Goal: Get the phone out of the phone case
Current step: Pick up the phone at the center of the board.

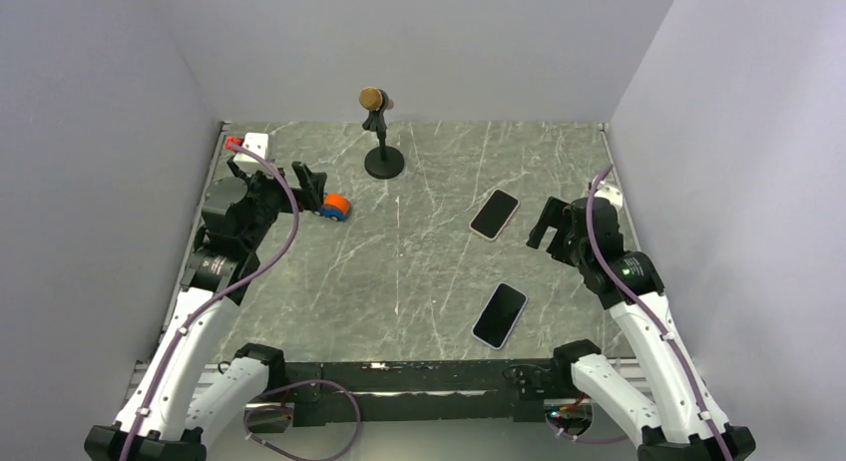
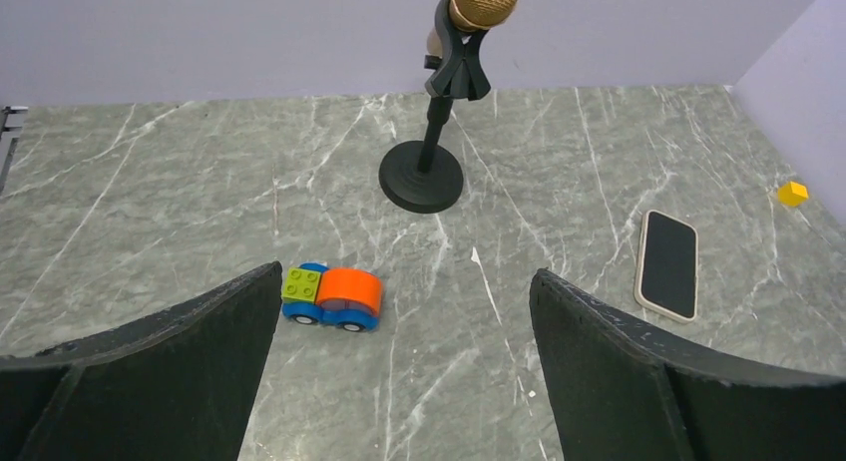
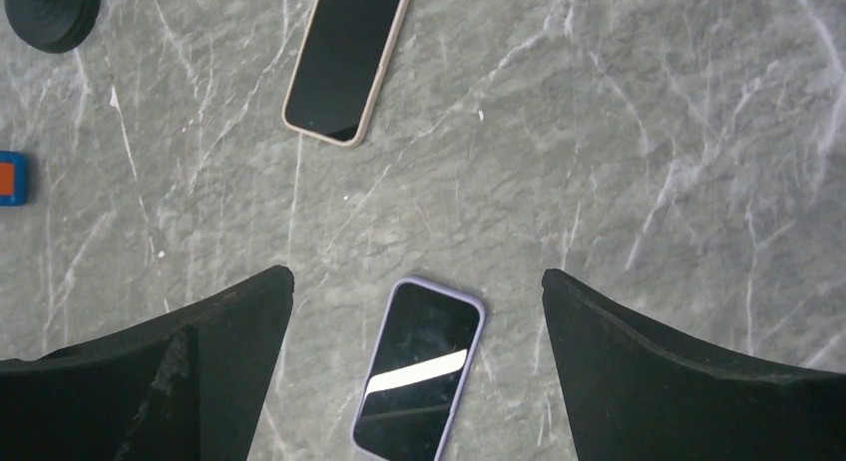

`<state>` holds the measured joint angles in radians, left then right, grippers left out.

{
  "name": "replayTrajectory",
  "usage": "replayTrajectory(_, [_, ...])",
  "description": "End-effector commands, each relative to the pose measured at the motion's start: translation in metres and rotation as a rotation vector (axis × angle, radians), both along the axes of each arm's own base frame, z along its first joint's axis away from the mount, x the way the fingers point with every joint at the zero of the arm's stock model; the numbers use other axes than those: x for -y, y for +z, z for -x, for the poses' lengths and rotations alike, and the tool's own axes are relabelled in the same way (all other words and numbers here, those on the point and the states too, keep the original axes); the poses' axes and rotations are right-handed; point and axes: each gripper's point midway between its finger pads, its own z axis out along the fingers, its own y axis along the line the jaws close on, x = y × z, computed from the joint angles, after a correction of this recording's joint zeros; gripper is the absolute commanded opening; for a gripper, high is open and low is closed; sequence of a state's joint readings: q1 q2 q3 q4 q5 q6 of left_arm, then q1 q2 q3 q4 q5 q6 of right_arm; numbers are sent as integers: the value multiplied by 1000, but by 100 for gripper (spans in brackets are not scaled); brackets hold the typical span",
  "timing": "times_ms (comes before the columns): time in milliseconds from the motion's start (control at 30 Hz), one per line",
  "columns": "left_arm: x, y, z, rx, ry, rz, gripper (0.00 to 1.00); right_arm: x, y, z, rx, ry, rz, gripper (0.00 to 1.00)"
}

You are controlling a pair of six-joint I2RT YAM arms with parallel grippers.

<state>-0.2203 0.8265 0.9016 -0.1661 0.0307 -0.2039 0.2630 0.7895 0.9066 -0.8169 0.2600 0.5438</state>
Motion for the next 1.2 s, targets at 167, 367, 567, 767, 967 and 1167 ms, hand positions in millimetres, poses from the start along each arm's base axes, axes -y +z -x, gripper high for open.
replayTrajectory(167, [8, 8, 8, 29, -40, -8, 98, -30, -54, 32, -334, 0, -157, 100])
replayTrajectory(367, [11, 10, 12, 41, -40, -29, 98, -45, -108, 59, -534, -52, -259, 100])
replayTrajectory(567, [30, 7, 15, 32, -123, -27, 98, -38, -138, 74, -726, -131, -199, 100])
replayTrajectory(767, [40, 6, 17, 31, -170, -23, 98, -56, -158, 66, -788, -100, -256, 100])
replayTrajectory(967, [47, 4, 18, 25, -203, -25, 98, -71, -176, 61, -818, -46, -265, 100])
replayTrajectory(1167, [52, 1, 18, 15, -225, -21, 98, -85, -191, 64, -857, -4, -251, 100])
